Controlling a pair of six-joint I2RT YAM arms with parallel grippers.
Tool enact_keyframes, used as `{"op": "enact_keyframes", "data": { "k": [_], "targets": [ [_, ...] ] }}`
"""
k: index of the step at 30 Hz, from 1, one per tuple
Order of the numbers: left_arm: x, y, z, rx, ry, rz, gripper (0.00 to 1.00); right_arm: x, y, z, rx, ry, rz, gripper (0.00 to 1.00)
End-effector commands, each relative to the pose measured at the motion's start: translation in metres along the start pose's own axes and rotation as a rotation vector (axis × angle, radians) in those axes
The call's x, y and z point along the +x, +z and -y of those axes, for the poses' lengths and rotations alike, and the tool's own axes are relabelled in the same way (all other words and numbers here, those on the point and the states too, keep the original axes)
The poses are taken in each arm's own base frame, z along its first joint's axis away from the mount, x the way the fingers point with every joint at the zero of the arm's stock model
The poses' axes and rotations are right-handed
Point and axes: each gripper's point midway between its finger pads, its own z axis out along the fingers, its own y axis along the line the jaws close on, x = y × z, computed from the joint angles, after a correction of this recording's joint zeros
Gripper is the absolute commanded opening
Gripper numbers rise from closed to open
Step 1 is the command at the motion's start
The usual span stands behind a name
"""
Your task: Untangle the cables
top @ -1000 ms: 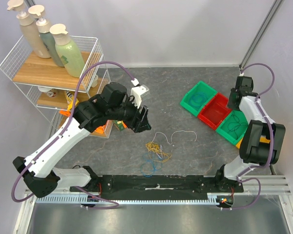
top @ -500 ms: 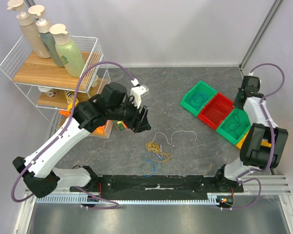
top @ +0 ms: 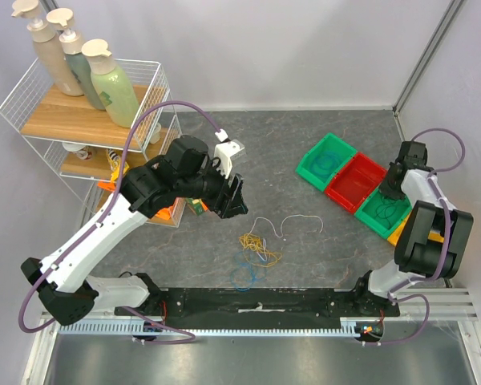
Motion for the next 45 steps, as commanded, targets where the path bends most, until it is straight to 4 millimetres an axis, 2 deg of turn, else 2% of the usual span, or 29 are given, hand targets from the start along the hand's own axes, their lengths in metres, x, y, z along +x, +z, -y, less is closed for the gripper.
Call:
{"op": "enact_keyframes", "data": {
  "k": [1,6,7,12,16,18,20,22,24,28,30,32,35,38,45],
  "targets": [
    [-0.007,-0.002,0.005,0.014,-0.002,0.010,0.65,-0.044,-0.034,-0.006,-0.031,0.006,0.127,0.23],
    [-0.007,-0.001,0.006,0.020,-0.003,0.006,0.65,-0.045,-0.055,-0.009,-0.037,-0.021,0.127,0.50],
    [-0.007,-0.001,0.007,0.022,-0.005,0.006,0.65,-0.043,-0.058,-0.008,-0.035,-0.031,0.125,0.53],
    [-0.006,0.000,0.007,0.027,-0.010,0.001,0.65,-0.039,-0.084,-0.015,-0.045,-0.064,0.175,0.58],
    [-0.005,0.001,0.008,0.036,-0.016,-0.005,0.65,-0.040,-0.096,-0.023,-0.092,-0.090,0.218,0.58],
    [-0.005,0.002,0.010,0.045,-0.020,-0.010,0.65,-0.043,-0.104,-0.041,-0.185,-0.126,0.242,0.57],
    [-0.005,0.003,0.010,0.048,-0.022,-0.012,0.65,-0.036,-0.115,-0.077,-0.328,-0.222,0.246,0.56],
    [-0.004,0.003,0.011,0.051,-0.024,-0.015,0.65,-0.015,-0.126,-0.117,-0.436,-0.340,0.228,0.56],
    [-0.003,0.005,0.010,0.052,-0.031,-0.021,0.65,0.027,-0.138,-0.160,-0.571,-0.456,0.164,0.56],
    [-0.002,0.009,0.010,0.053,-0.049,-0.033,0.64,0.110,-0.150,-0.203,-0.739,-0.611,0.044,0.56],
    [0.003,0.014,0.008,0.050,-0.063,-0.053,0.64,0.158,-0.162,-0.221,-0.867,-0.714,-0.036,0.57],
    [0.008,0.019,0.006,0.051,-0.077,-0.075,0.62,0.196,-0.176,-0.236,-0.967,-0.816,-0.066,0.57],
    [0.018,0.026,0.002,0.044,-0.095,-0.106,0.60,0.220,-0.186,-0.244,-1.067,-0.863,-0.009,0.59],
    [0.030,0.030,-0.002,0.020,-0.110,-0.110,0.59,0.221,-0.180,-0.251,-1.096,-0.824,0.039,0.60],
    [0.056,0.045,-0.017,-0.041,-0.127,-0.126,0.58,0.247,-0.143,-0.273,-1.089,-0.784,-0.048,0.56]
  ]
}}
